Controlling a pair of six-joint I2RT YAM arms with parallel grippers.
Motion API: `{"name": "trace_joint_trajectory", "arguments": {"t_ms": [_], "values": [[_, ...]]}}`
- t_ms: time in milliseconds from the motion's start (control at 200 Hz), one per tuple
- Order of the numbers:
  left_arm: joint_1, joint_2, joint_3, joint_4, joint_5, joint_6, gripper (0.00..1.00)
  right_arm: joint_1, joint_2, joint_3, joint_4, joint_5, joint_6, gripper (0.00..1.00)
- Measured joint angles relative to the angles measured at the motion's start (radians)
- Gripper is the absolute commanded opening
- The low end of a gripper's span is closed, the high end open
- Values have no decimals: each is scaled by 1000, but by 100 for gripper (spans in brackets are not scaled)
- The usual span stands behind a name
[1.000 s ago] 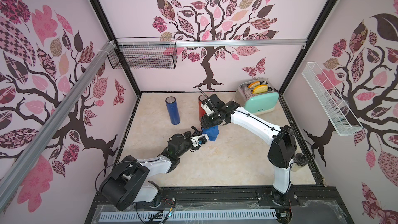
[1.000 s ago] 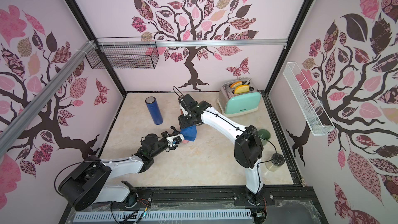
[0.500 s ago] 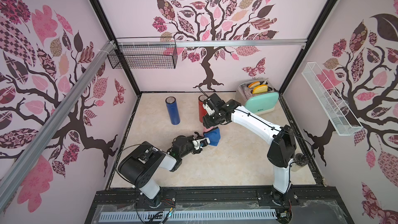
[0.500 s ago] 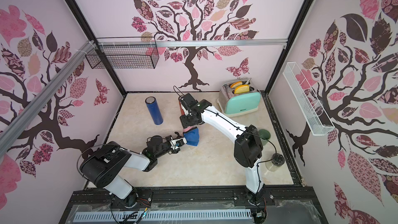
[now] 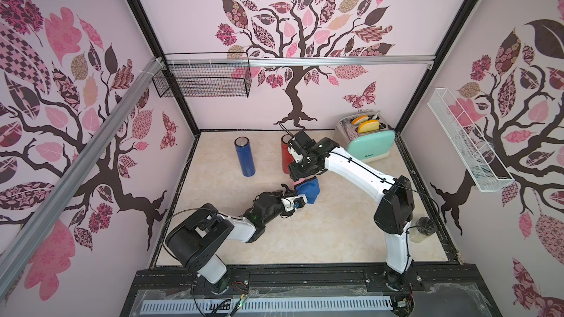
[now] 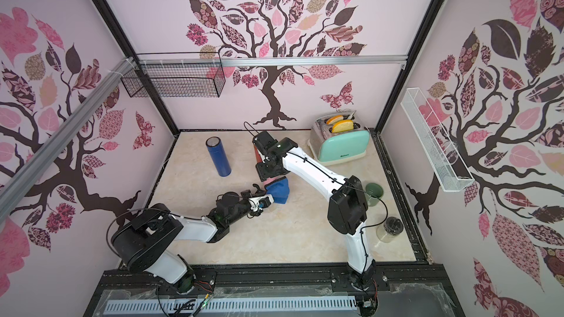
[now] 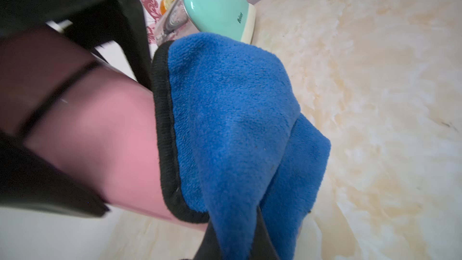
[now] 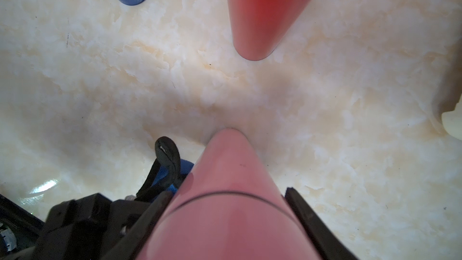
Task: Wipe the surface of the thermos
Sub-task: Wipe the dirt from the surface of the thermos.
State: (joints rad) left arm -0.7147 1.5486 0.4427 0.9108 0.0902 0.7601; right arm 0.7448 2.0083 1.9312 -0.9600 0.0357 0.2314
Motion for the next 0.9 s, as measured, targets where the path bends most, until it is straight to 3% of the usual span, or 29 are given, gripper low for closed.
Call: {"name": "trace_joint_trajectory", "arguments": {"t_ms": [195, 385, 900], "values": [[-6, -71, 132, -166, -24, 7, 0, -11, 0, -6, 17, 22, 0, 0], [-14, -58, 171, -259, -47, -3, 0, -15, 0, -8, 24, 32, -1, 0], [-77, 140, 80, -193, -219, 3, 0, -11, 0, -8, 19, 28, -11, 0]]}}
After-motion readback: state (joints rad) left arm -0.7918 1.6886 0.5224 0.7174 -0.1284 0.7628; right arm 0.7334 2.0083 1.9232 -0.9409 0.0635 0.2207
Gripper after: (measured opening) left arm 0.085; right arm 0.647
